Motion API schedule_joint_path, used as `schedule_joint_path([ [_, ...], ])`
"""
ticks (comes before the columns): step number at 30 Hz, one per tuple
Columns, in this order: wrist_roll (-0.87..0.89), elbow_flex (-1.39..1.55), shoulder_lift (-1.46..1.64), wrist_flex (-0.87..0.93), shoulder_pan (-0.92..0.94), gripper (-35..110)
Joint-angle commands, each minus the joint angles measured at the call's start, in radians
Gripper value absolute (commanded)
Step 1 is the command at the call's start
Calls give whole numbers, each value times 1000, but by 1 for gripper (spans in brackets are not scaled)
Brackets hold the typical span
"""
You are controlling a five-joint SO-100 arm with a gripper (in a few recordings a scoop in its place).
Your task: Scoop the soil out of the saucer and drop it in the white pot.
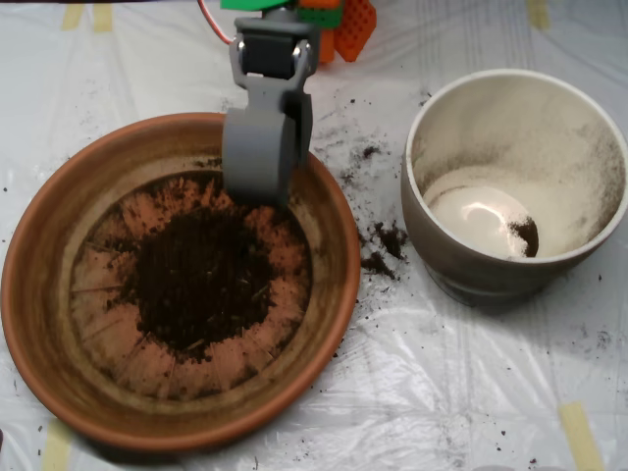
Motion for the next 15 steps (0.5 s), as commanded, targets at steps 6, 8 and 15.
schedule_joint_path([
  [6, 5, -86, -92, -95, 103, 35],
  [8, -2, -97, -123, -95, 123, 37],
  [15, -17, -114, -219, -143, 202, 39],
])
